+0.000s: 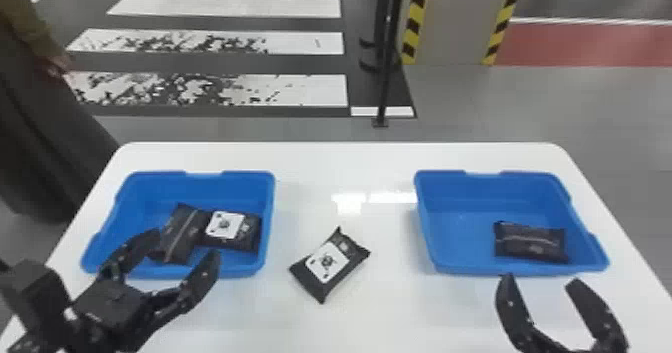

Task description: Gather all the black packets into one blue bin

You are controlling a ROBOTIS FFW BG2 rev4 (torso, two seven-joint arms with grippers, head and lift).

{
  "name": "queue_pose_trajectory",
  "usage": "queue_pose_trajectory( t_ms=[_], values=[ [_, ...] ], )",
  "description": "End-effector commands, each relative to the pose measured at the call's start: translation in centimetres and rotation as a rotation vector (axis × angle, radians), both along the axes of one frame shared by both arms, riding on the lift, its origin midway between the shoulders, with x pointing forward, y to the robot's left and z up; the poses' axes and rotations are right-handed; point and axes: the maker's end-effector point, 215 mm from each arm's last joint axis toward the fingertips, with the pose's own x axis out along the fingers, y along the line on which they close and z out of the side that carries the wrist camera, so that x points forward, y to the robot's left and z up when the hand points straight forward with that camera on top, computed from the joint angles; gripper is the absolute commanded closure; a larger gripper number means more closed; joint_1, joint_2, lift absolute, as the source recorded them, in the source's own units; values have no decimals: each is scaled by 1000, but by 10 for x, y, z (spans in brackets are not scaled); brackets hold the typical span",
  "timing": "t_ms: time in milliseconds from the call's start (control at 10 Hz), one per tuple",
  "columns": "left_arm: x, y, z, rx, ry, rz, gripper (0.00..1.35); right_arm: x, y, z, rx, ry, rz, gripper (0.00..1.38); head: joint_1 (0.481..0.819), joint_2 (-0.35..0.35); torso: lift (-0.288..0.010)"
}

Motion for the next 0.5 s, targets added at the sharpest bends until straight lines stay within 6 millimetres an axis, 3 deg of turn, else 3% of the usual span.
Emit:
queue_pose_trajectory(
  t_ms=[0, 200, 400],
  values=[
    [14, -16, -9, 22, 36, -44, 139, 0, -1, -2, 5, 4, -2, 148, 695, -30, -110],
    [34, -68, -30, -32, 97, -177, 136, -1, -1, -3, 11, 6, -4, 148, 695, -71, -110],
    [50, -102, -45, -1, 160, -269, 136, -1, 0, -3, 14, 6, -3, 148, 695, -144, -110]
  ],
)
